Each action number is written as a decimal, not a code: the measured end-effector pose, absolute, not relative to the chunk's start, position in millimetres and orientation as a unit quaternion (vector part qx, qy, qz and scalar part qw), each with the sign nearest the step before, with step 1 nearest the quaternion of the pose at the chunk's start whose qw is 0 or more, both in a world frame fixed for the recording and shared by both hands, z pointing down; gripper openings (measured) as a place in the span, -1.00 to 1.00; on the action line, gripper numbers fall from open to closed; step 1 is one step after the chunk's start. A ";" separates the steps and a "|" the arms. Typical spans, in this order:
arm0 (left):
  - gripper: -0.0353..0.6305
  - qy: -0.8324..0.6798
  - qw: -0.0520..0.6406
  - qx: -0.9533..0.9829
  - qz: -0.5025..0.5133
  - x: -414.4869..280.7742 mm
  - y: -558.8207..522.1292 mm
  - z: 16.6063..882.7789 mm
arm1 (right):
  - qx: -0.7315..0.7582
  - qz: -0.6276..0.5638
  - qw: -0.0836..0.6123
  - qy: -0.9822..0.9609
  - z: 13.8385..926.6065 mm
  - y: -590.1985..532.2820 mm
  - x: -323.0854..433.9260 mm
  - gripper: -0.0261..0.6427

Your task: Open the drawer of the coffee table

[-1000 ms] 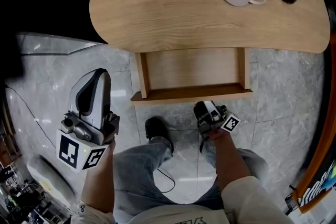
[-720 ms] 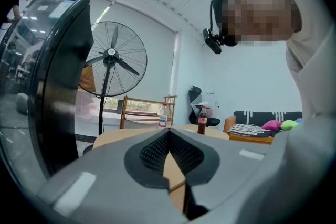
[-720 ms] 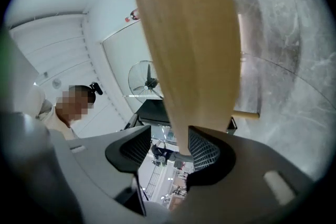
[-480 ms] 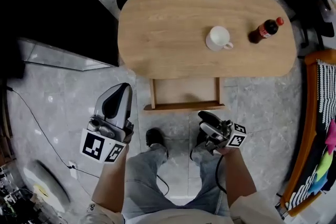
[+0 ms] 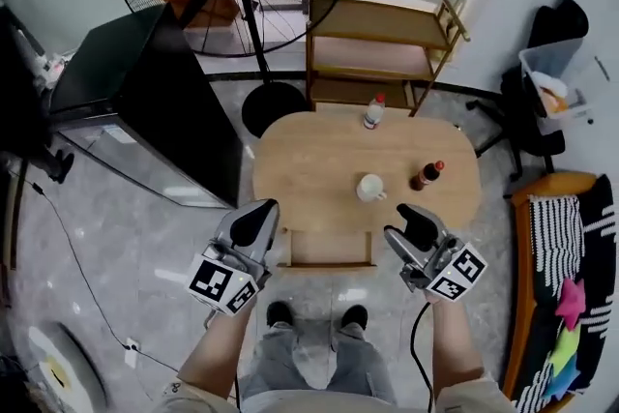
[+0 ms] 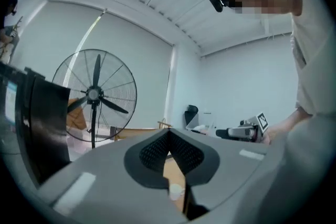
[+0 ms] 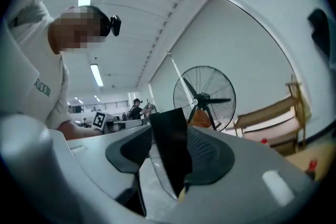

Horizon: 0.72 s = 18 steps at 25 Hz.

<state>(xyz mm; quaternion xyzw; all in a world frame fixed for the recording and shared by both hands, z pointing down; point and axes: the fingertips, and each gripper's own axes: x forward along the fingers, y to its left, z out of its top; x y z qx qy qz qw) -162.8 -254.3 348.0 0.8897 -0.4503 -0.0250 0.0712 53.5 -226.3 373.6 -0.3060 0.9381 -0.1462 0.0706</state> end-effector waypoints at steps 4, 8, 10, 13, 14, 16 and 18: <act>-0.90 -0.442 0.045 0.895 -0.042 -160.0 -252.6 260.1 | -0.372 -0.030 0.016 0.928 253.3 -231.3 56.7 -0.29; -0.90 -0.439 0.011 0.897 -0.058 -153.0 -245.7 191.0 | -0.423 0.035 -0.018 0.905 175.3 -220.4 71.7 -0.33; -0.90 -0.439 -0.003 0.897 -0.062 -151.5 -242.0 165.5 | -0.432 0.043 -0.009 0.901 150.0 -213.1 73.7 -0.34; -0.90 -0.438 -0.015 0.896 -0.066 -150.3 -236.1 141.0 | -0.443 0.050 -0.003 0.895 129.2 -204.5 72.8 -0.57; -0.90 -0.437 -0.017 0.897 -0.067 -149.0 -234.2 136.1 | -0.447 0.052 -0.002 0.893 125.4 -202.4 73.1 -0.66; -0.90 -0.435 -0.017 0.898 -0.069 -145.5 -230.8 130.4 | -0.454 0.047 0.003 0.890 122.3 -200.0 74.4 -0.81; -0.90 -0.433 -0.018 0.899 -0.069 -142.9 -229.2 126.9 | -0.458 0.038 0.002 0.888 122.9 -199.6 74.1 -0.91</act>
